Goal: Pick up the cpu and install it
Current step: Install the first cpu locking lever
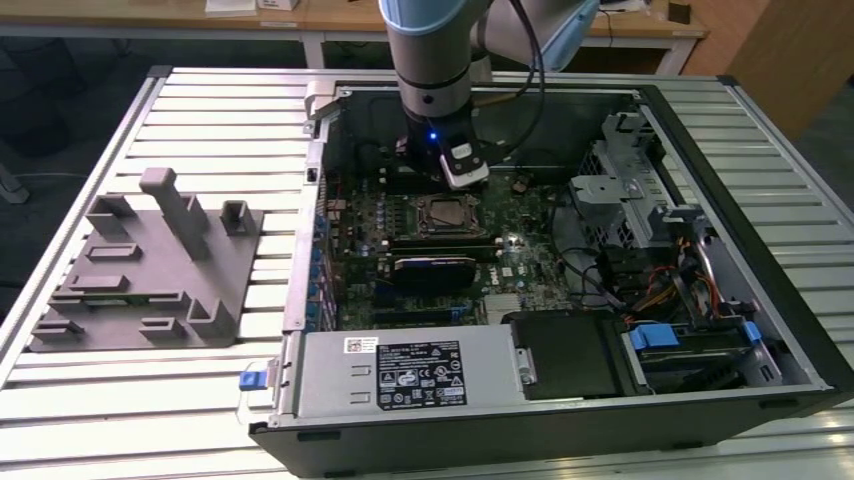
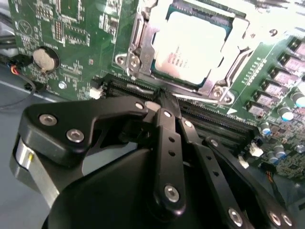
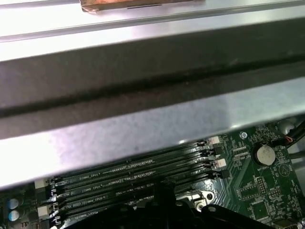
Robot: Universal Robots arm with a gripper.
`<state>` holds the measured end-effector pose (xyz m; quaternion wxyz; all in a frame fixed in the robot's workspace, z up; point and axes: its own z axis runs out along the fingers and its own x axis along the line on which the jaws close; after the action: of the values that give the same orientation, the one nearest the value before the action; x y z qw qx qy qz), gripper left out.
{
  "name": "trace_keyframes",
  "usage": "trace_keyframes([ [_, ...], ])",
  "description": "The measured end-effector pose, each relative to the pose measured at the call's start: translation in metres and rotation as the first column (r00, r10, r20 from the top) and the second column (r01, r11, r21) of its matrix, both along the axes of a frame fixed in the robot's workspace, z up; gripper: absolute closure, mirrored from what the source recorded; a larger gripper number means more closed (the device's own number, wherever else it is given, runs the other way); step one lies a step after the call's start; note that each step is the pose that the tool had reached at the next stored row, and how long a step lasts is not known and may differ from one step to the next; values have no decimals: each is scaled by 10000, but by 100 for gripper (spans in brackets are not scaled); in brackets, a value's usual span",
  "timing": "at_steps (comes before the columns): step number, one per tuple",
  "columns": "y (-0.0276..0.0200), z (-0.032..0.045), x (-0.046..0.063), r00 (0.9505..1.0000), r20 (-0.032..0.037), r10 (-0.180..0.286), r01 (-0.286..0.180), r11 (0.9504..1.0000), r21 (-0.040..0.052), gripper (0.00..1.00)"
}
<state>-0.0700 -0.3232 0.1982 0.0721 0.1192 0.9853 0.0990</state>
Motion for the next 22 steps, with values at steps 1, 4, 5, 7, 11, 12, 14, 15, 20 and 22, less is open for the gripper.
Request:
trace_keyframes([
  [1, 1, -4, 0, 10000, 0, -1, 1, 10000, -6, 89],
  [4, 12, -9, 1, 10000, 0, -6, 6, 10000, -13, 89],
  [5, 19, -11, 6, 10000, 0, -10, 10, 10000, -23, 89],
  [7, 30, -12, 18, 10000, 1, -24, 24, 10000, -48, 89],
  [11, 46, -12, 30, 10000, 1, -39, 39, 10000, -79, 89],
  [12, 49, -13, 37, 10000, 1, -48, 48, 9999, -97, 89],
  [14, 52, -13, 47, 10000, 1, -61, 61, 9999, -122, 89],
  [15, 52, -13, 49, 10000, 2, -62, 62, 9999, -134, 89],
  [20, 52, -28, 52, 10000, 8, -60, 61, 9999, -157, 89],
  [22, 52, -37, 52, 10000, 14, -60, 60, 9999, -158, 89],
])
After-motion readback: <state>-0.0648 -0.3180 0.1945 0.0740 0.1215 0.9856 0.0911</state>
